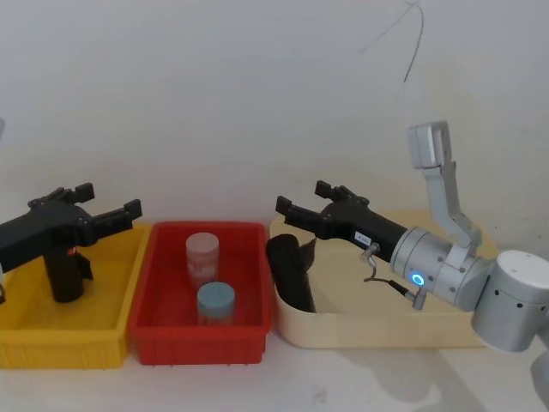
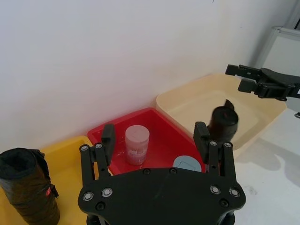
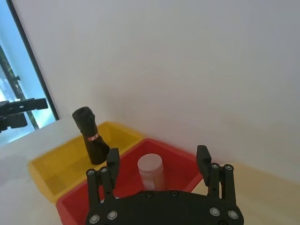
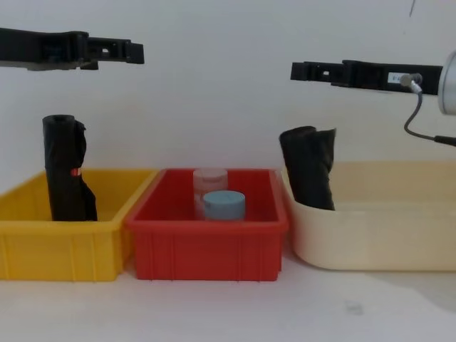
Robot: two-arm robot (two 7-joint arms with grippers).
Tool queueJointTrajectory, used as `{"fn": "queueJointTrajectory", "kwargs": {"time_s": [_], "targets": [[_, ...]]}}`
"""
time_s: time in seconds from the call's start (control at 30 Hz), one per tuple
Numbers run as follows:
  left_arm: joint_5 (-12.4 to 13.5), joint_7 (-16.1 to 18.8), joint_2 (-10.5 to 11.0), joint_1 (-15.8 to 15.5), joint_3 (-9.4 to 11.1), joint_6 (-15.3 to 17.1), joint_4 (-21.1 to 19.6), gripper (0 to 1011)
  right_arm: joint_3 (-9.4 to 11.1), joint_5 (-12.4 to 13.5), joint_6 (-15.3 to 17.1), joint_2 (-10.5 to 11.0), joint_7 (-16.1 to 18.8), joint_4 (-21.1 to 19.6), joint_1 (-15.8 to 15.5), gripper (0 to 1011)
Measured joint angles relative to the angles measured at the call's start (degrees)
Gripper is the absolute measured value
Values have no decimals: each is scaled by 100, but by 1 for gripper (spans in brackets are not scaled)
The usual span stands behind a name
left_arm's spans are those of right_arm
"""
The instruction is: Pick up the garbage bag with the one hand and transfer it to the other hand.
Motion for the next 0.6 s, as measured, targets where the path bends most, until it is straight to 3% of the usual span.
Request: {"fn": "queueJointTrajectory", "kwargs": {"time_s": [0.3,0.6], "targets": [[32,47,5,5,14,-5,-5,1001,-2,-69,-45,22,-43,-82,6,1001],[44,66,7,10,20,-10,-5,1001,-159,-144,-109,89,272,-194,92,1001]]}}
